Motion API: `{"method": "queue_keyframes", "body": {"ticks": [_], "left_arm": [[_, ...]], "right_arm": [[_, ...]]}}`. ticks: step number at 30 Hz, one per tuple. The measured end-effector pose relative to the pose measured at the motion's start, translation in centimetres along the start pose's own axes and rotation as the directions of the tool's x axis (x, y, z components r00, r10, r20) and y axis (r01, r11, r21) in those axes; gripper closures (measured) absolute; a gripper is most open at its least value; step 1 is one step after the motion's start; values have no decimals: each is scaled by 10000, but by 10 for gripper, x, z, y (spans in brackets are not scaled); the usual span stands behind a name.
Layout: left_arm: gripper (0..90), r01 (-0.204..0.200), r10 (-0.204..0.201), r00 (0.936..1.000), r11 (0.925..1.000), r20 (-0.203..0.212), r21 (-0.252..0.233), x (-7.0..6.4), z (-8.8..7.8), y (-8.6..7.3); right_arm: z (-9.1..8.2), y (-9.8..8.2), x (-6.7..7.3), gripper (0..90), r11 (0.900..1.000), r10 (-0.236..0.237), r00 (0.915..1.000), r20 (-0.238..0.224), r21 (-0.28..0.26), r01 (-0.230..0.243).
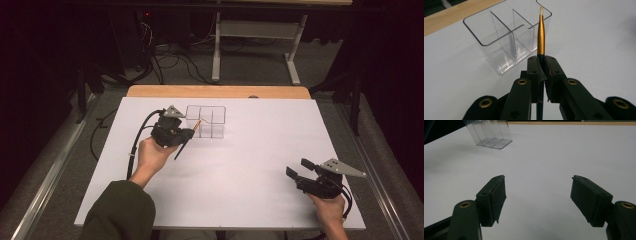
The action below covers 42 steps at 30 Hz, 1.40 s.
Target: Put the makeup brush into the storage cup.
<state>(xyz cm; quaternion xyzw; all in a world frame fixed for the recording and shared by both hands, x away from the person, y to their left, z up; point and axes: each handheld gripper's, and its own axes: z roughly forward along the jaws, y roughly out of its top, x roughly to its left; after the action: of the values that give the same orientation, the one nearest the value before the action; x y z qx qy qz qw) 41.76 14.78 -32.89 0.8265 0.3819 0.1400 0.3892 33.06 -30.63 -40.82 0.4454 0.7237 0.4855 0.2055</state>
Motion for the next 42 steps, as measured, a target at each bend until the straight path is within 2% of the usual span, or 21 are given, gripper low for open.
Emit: {"method": "queue_keyframes", "body": {"ticks": [14,22,30,32,36,42], "left_arm": [[830,-193,193,9998,9980,-15,-608,0,0,15],[831,-235,232,9997,9925,-32,-1197,-1,1,27],[830,-6,7,10000,9839,7,-1788,5,1,33],[831,-128,105,9999,9844,-137,-1755,7,0,34],[830,-122,80,9997,9843,-243,-1763,9,2,37],[831,-90,41,9996,9827,-269,-1852,12,5,45]], "right_arm": [[0,0,0,303,10000,13,10000,-23,-34,-13],[0,0,0,303,10000,-19,10000,-46,-32,19],[0,0,0,303,10000,-51,10000,-64,-20,51],[0,0,0,303,10000,-57,10000,-62,-24,56],[0,0,0,303,10000,-50,10000,-67,-22,50],[0,0,0,304,10000,-33,9999,-95,-33,32]]}}
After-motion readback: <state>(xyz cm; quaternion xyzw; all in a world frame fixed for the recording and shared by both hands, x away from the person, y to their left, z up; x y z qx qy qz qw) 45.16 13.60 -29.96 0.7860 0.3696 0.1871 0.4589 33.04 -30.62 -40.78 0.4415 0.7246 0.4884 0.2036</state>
